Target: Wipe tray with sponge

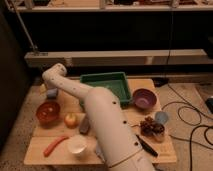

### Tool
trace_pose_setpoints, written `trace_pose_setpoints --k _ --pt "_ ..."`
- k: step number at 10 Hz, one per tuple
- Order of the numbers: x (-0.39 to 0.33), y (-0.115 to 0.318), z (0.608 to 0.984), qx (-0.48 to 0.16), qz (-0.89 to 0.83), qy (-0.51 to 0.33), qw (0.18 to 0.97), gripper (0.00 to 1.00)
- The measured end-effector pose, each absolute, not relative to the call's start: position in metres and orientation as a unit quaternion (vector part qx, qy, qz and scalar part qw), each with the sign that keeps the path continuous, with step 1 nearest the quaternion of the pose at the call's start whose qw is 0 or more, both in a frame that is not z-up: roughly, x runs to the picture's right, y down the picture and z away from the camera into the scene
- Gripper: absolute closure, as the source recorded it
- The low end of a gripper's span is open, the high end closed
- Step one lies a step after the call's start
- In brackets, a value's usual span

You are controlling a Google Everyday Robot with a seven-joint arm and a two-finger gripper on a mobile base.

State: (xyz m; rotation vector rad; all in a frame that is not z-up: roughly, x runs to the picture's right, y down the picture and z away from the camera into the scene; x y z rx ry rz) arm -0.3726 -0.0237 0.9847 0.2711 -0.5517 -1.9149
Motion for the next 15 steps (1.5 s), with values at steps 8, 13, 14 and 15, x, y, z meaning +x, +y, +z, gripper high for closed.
trace_pose_setpoints --k 8,13,14,15 --pt "-0.378 0.000 1.000 0.110 -0.816 -0.217 0.525 0.33" --pt "-0.378 0.003 1.004 0.072 -0.829 -0.213 0.512 0.84" --pt "-0.379 0.002 1.003 0.061 -0.829 -0.211 0.514 0.93" --pt "-0.373 -0.008 1.000 0.058 -0.824 -0.211 0.522 0.99"
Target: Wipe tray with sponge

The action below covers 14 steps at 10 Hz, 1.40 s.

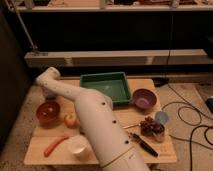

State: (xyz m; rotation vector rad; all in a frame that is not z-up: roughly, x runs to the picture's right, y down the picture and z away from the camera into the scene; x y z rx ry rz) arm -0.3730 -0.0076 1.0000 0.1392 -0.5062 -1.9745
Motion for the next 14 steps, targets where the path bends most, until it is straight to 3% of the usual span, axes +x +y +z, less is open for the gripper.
trace_pose_setpoints --k 4,7,14 --pt "-0.342 -0.062 0.965 0.075 -0.817 -0.208 0.532 1.00" --pt "-0.268 -0.096 0.947 0.069 -0.811 -0.190 0.550 1.00" --pt "-0.099 -0.096 0.903 0.055 -0.777 -0.157 0.607 1.00"
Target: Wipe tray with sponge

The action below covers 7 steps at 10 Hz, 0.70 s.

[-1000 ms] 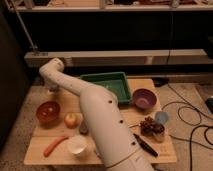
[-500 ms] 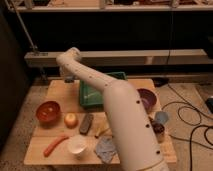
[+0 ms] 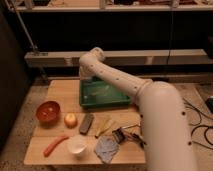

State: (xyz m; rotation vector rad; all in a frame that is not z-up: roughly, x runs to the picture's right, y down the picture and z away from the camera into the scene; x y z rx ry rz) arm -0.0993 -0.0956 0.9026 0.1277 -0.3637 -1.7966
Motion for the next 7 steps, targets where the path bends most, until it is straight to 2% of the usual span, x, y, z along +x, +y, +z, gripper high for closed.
trace_pose_setpoints --k 3,7 --pt "-0.035 -0.061 0.859 0.028 -0.767 -0.158 0.621 1.00" --pt "-0.029 -0.052 0.850 0.017 -0.769 -0.158 0.620 1.00"
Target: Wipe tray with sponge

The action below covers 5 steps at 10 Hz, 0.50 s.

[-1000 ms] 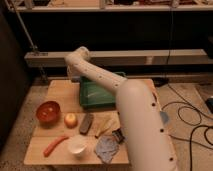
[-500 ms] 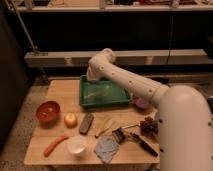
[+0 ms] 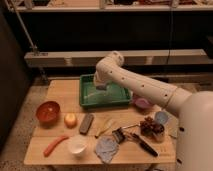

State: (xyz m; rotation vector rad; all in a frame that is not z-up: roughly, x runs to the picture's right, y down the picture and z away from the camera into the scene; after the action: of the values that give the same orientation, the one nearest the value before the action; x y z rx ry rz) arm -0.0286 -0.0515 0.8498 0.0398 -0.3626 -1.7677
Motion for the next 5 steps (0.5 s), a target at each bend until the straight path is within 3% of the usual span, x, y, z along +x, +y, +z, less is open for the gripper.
trace_pose_setpoints --k 3,5 --pt "-0.051 -0.045 0.859 0.021 -0.763 -0.175 0.622 1.00" --pt "-0.058 -0.018 0.882 0.033 -0.756 -0.190 0.625 1.00"
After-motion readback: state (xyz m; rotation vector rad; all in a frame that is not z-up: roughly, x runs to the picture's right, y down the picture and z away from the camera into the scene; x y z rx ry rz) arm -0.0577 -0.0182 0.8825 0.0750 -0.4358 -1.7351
